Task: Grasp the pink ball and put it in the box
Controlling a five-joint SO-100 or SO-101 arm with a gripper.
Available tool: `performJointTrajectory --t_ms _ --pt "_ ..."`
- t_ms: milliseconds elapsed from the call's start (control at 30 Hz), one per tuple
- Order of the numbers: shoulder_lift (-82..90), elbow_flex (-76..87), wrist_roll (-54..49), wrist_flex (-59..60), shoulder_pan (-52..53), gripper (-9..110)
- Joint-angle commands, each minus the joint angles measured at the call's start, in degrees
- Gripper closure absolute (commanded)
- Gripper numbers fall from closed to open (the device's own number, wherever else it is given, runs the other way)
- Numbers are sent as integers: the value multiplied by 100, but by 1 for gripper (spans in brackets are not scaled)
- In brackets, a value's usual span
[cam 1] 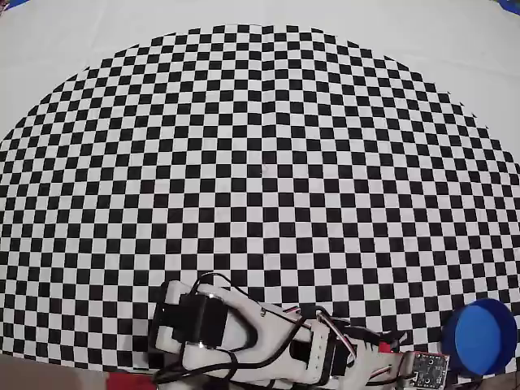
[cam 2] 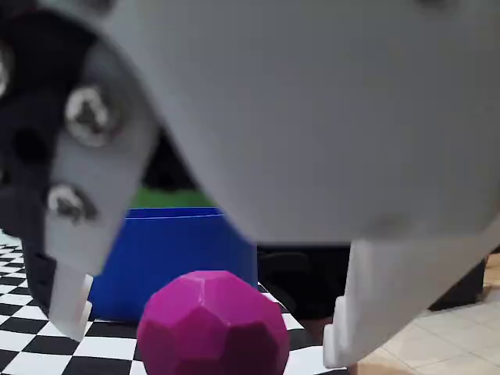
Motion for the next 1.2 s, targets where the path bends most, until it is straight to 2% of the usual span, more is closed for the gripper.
performJointTrajectory --t_ms 0,1167 --pt "-44 18 0 -79 53 69" --pt "-888 0 -9 -923 0 69"
